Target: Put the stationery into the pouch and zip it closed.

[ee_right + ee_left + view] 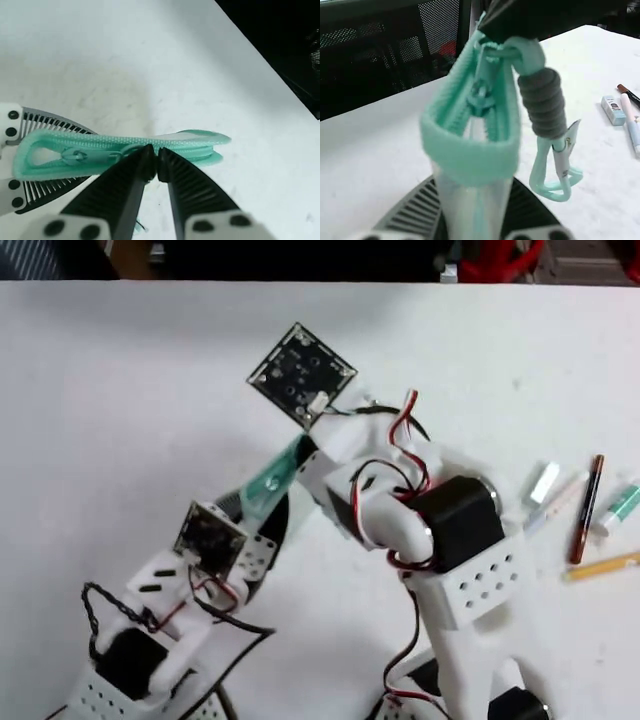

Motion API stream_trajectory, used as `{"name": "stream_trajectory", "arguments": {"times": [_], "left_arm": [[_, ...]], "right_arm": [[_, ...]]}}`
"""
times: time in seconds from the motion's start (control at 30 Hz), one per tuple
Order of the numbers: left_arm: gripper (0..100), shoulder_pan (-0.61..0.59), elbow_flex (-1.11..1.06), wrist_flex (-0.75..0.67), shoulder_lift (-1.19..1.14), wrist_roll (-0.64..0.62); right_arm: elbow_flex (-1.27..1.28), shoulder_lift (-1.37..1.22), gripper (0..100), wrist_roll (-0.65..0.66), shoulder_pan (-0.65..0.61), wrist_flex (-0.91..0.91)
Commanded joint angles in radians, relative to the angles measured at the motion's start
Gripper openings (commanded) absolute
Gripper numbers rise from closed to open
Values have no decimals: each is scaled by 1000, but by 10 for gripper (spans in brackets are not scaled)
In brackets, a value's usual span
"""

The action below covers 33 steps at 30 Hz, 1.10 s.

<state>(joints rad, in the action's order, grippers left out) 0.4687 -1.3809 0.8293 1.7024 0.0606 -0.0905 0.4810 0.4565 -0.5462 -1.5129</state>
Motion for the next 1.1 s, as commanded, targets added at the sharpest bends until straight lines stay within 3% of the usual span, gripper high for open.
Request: {"name": "stream_trajectory", "arguments": {"times": [0.0, 0.13, 0.4, 0.73, 1.07], "left_arm": [[24, 21, 21, 74, 53, 12], [24, 19, 21, 112, 102, 12], [24, 19, 17, 118, 116, 12], [24, 19, -2, 104, 117, 14], [24, 19, -2, 103, 117, 14]], "right_arm": [[-8, -25, 18, -20, 36, 27], [-8, -25, 18, -23, 42, 36], [-6, -27, 18, -26, 199, 90], [-6, -27, 18, -26, 305, 143], [-6, -27, 20, -26, 309, 145]]}}
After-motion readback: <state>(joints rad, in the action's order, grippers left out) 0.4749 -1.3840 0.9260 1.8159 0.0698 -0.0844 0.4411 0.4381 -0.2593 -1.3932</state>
